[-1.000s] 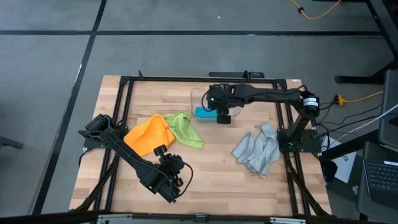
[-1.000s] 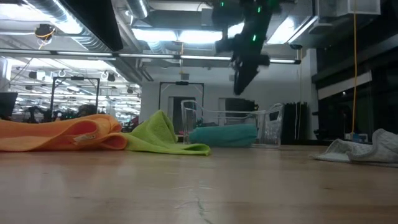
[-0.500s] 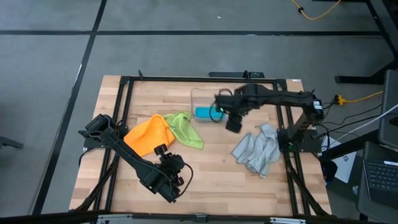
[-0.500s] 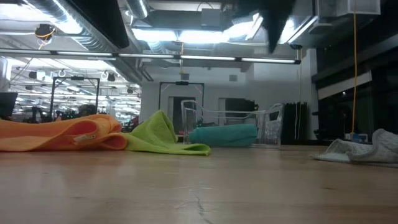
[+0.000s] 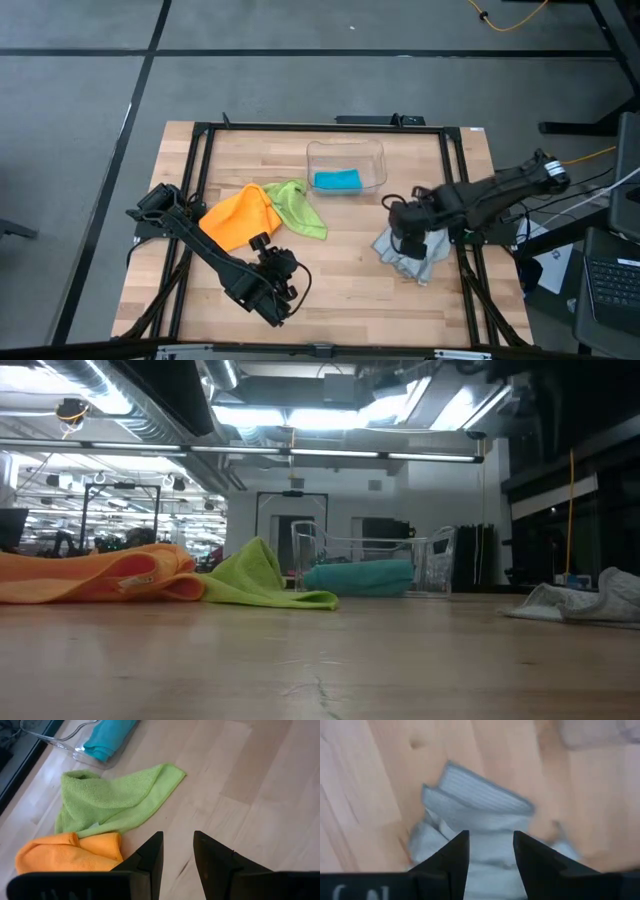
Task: Fold microfiber towels
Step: Fold the gray towel
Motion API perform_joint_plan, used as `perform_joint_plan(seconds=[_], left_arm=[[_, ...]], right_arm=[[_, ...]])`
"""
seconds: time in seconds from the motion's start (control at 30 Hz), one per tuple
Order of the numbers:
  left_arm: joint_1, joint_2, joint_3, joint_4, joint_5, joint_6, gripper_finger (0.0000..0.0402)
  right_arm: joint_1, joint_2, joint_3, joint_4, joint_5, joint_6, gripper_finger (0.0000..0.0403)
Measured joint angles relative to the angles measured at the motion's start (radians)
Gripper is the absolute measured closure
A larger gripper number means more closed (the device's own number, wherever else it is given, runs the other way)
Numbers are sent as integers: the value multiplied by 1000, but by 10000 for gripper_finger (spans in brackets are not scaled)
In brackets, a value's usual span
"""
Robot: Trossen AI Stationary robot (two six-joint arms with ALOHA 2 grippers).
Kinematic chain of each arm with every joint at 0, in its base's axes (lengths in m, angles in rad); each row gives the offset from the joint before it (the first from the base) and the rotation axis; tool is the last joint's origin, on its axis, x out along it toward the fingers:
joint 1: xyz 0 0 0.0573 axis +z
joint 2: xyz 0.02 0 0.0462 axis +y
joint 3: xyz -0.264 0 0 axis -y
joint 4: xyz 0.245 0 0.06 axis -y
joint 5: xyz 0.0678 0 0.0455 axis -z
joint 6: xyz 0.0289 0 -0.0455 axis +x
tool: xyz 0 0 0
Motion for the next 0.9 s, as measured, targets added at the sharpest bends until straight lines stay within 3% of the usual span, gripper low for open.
perform_joint_plan(seconds=[0.43,0.7,0.9], left_arm=[[0,0,0,3,9,0,302],[0,0,0,4,10,0,302],[0,0,0,5,9,0,302]], right_arm=[[30,-24,-437,731,-16,77,247],[85,-24,-550,924,-43,165,247],[171,-4,-531,962,-4,182,253]])
